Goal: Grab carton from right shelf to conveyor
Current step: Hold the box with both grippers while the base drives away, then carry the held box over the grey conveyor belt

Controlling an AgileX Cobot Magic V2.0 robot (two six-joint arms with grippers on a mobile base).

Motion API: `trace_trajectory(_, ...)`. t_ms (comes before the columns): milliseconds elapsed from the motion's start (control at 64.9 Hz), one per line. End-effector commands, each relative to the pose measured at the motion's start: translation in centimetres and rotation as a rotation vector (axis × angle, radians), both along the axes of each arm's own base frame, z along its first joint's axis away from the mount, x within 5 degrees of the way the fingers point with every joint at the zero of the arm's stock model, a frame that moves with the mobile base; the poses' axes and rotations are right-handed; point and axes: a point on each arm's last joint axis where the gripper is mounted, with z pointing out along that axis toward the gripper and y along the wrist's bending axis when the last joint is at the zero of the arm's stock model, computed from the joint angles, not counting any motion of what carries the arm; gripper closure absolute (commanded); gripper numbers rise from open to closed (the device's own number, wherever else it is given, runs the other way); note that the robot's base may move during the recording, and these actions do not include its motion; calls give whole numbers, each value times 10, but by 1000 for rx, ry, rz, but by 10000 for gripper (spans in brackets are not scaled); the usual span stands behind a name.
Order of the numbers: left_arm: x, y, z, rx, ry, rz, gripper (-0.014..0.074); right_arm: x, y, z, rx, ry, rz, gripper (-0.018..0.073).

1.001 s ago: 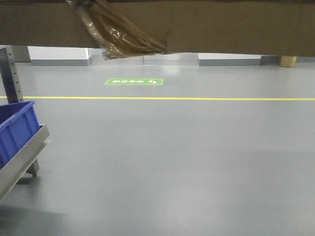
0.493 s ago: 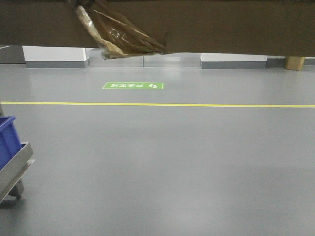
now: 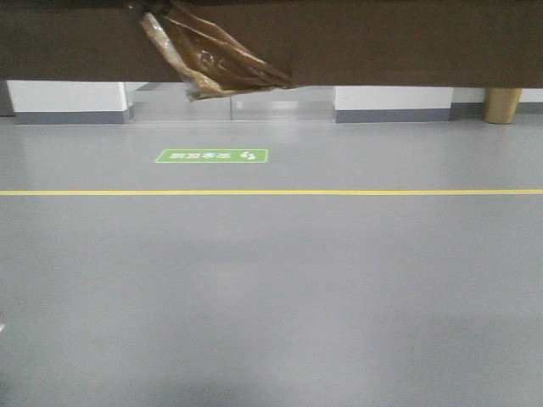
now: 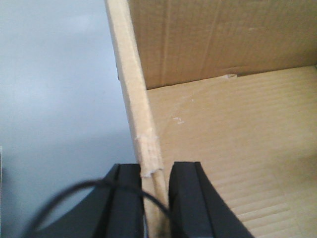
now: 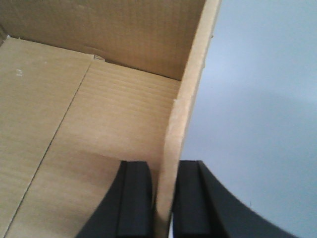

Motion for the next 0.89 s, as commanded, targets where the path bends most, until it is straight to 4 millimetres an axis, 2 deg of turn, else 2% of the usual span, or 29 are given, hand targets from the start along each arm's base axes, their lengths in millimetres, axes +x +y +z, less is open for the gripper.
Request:
trace_trajectory(0, -2, -9, 7, -62, -54, -60, 617, -3, 8, 14, 100, -109, 57, 627)
trace_trajectory(431, -1, -4, 8, -16, -79, -35, 617, 4, 11, 28, 169, -260, 52, 627)
trace_trajectory(878, 0, -4, 9, -10, -83, -31, 617, 4, 11, 28, 169, -261, 52, 627)
